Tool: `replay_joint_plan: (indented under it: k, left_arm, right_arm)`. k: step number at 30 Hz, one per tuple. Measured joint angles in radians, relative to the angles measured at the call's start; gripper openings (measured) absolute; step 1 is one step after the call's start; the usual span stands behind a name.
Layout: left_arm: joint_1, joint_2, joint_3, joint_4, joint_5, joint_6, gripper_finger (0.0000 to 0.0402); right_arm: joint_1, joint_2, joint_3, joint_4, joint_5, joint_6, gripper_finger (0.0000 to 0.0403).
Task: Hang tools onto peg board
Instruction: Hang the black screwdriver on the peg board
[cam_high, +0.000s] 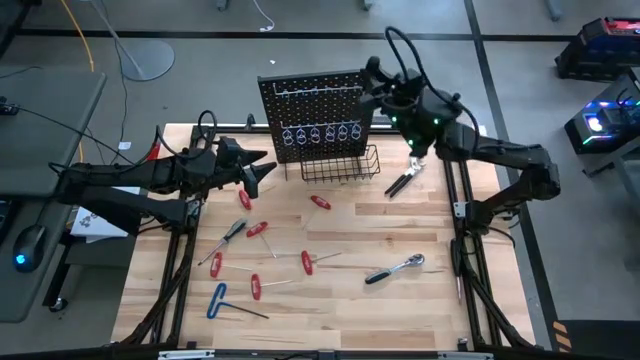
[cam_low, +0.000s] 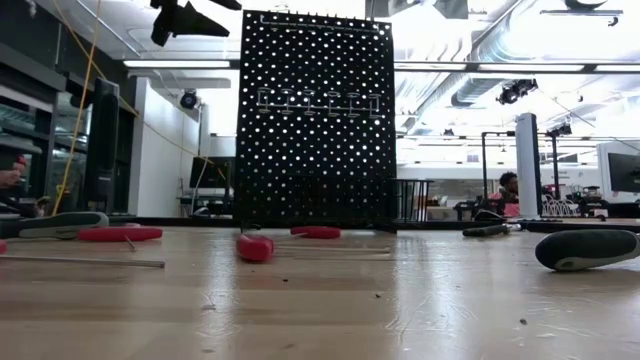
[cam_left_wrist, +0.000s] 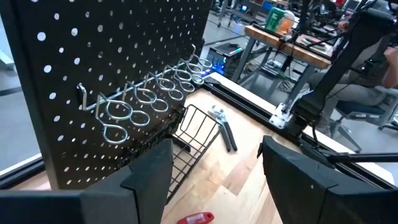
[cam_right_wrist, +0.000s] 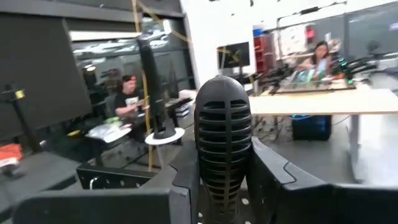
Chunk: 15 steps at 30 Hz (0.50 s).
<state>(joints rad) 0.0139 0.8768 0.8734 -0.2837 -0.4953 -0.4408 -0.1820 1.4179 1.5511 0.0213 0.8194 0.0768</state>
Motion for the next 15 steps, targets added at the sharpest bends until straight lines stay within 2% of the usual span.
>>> replay_joint_plan:
  k: [4, 15]
  left_arm:
    - [0.000, 0.000, 0.000, 0.000, 0.000, 0.000, 0.0229]
    - [0.000, 0.000, 0.000, 0.015, -0.019, 0.005, 0.0229]
  right_arm:
    - [-0.040, 0.011, 0.025, -0.119, -0.054, 0.076, 0.0075]
    - [-0.081, 0.040, 0.018, -0.117, -0.120, 0.073, 0.0075]
